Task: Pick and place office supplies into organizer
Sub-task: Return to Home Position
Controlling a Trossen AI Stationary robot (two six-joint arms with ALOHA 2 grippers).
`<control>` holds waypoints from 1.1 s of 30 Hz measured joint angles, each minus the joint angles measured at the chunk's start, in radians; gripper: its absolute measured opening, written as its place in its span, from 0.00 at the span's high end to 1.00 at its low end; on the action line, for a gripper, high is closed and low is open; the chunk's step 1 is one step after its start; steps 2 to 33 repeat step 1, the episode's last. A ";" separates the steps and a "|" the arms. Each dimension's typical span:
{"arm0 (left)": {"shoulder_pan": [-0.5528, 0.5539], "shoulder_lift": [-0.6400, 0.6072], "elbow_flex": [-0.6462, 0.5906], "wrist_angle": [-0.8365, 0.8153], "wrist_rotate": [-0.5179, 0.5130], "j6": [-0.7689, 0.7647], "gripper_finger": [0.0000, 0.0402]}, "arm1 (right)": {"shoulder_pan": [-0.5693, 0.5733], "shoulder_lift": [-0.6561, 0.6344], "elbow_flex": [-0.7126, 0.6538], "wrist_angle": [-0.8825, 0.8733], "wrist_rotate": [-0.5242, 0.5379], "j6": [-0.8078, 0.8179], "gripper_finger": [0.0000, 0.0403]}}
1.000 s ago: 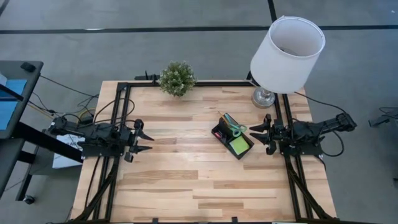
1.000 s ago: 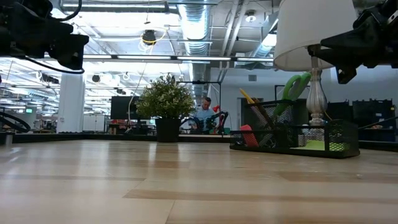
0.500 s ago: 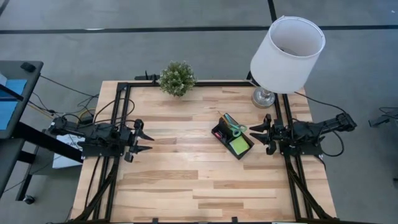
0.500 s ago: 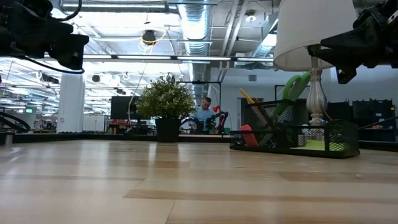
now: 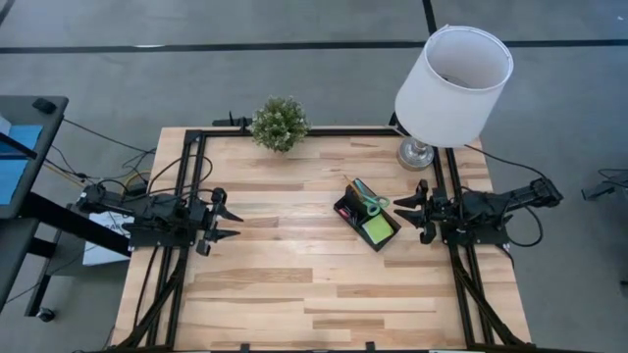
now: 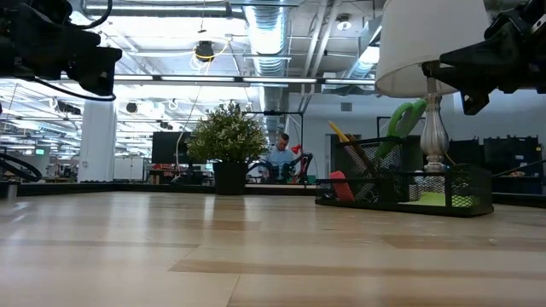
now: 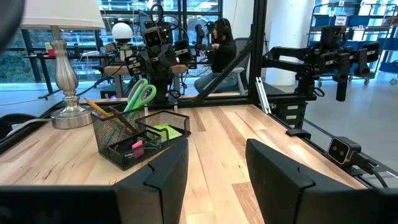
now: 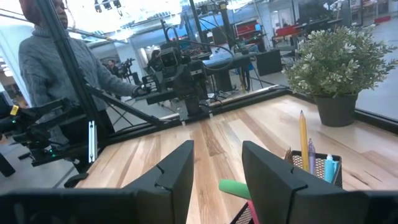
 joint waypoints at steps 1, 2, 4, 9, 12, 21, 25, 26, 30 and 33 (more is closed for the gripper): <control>0.000 0.000 0.000 0.000 0.000 0.000 0.62 | 0.000 0.000 0.000 0.000 0.000 0.000 0.68; 0.000 0.000 0.000 0.000 0.000 0.000 0.62 | 0.000 0.000 0.000 0.000 0.000 0.000 0.68; 0.000 0.000 0.000 0.000 0.000 0.000 0.62 | 0.000 0.000 0.000 0.000 0.000 0.000 0.68; 0.000 0.000 0.000 0.000 0.000 0.000 0.62 | 0.000 0.000 0.000 0.000 0.000 0.000 0.68; 0.000 0.000 0.000 0.000 0.000 0.000 0.62 | 0.000 0.000 0.000 0.000 0.000 0.000 0.68; 0.000 0.000 0.000 0.000 0.000 0.000 0.62 | 0.000 0.000 0.000 0.000 0.000 0.000 0.68; 0.000 0.000 0.000 0.000 0.000 0.000 0.62 | 0.000 0.000 0.000 0.000 0.000 0.000 0.68; 0.000 0.000 0.000 0.000 0.000 0.000 0.62 | 0.000 0.000 0.000 0.000 0.000 0.000 0.68; 0.000 0.000 0.000 0.000 0.000 0.000 0.62 | 0.000 0.000 0.000 0.000 0.000 0.000 0.68; 0.000 0.000 0.000 0.000 0.000 0.000 0.62 | 0.000 0.000 0.000 0.000 0.000 0.000 0.68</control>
